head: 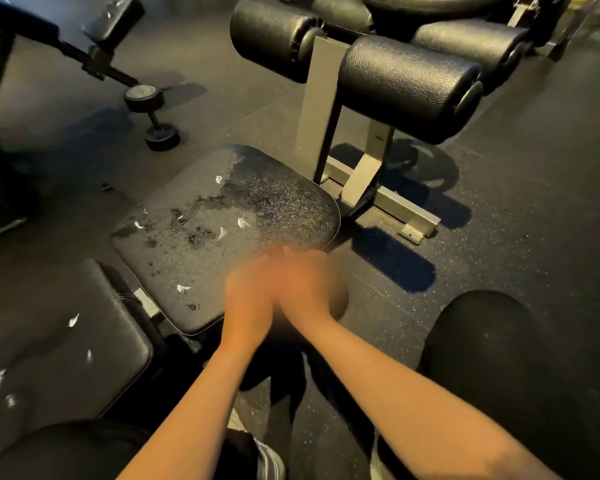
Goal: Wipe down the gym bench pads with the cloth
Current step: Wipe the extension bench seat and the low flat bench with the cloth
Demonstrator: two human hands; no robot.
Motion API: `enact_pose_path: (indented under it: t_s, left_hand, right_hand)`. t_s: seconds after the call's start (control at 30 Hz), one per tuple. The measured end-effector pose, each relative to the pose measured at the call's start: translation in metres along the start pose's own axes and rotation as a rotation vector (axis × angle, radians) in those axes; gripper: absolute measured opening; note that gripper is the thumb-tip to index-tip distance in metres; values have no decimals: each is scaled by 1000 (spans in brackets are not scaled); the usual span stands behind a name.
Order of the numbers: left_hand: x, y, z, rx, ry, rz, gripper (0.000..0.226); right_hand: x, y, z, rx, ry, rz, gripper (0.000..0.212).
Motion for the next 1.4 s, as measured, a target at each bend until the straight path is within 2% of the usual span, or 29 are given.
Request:
enact_pose_path:
  t_s: [0.13,0.23,0.33,0.43,0.57,0.63,0.7,0.8,0.9,1.07,1.2,1.4]
  left_hand:
    - [9,-4,0,-18,-51,-109,44]
    - [29,-8,9,-21,-119,-233,53]
    - [40,-10,18,8,-101,-168,60]
    - [37,-21,25,-12,-65,-69,56]
    - [34,-27,24,-41,-71,-46,54]
    - [35,-26,23,-32,-75,-46,52]
    - [36,-26,24,-16,-78,-46,49]
    - [44,-36,33,-59,-144,-172,41]
    - [55,-41,42,-60,-212,-159,37]
    - [58,-37,51,-12,-121,-102,51]
    - [57,-36,50,-7,-130,-70,57]
    - [62,-39,54,12,-158,-135,44]
  right_hand:
    - [-20,-35,-32,-100,78,-114,41]
    - [-21,-28,-30,-113,107,-103,45]
    - [-10,-2,-9,-71,84,-51,50]
    - [-1,20,10,-11,53,7,51]
    - [8,30,27,73,33,-42,49]
    - [10,19,19,53,24,-39,45]
    - [3,-1,2,-42,44,-43,45]
    - [-10,-20,-14,-126,111,-43,46]
    - [-4,-5,-6,-67,134,34,45]
    - [12,26,24,32,133,69,47]
    - [20,50,48,135,107,46,46]
    - [5,25,30,-6,130,8,43]
Point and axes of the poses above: each hand's wrist, its own z-axis away from the middle knuckle, its own y-axis out of the palm, x = y × z, the point moved 9 cm from there along -z, towards the middle knuckle, and after that the axes turned 13 degrees about -z, right-handed, at the moved point
